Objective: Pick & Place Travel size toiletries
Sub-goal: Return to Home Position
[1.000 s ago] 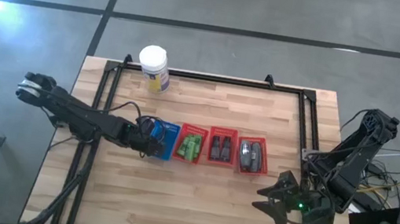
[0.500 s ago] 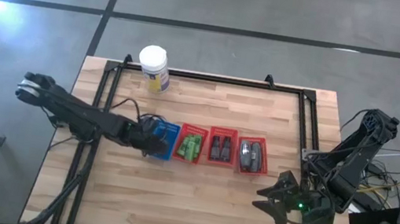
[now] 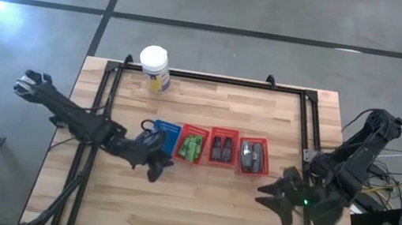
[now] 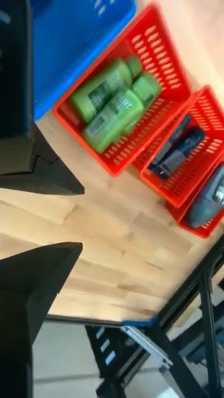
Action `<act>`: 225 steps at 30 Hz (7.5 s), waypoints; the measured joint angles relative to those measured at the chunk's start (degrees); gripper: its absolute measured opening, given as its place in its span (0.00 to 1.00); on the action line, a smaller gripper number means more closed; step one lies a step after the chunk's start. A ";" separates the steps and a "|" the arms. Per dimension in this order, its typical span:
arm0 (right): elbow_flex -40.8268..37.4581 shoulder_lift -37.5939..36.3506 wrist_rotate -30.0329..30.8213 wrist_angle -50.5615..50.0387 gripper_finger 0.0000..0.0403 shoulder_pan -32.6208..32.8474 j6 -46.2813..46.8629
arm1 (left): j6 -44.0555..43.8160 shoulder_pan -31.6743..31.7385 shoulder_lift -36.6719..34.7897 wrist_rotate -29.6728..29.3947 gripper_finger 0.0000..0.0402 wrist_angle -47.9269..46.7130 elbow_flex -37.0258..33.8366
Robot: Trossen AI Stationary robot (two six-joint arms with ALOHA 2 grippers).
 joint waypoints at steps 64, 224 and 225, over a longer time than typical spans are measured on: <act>-53.87 -58.39 -51.73 28.91 0.88 -64.68 -34.33 | 19.76 21.43 -67.12 -8.20 0.24 1.34 -47.50; -53.87 -60.72 -57.57 29.86 0.72 -62.52 -68.87 | 19.76 21.38 -68.03 -8.22 0.24 2.30 -47.81; -53.87 -60.74 -57.56 29.87 0.72 -62.52 -68.87 | 19.76 21.36 -68.03 -8.22 0.24 2.32 -47.81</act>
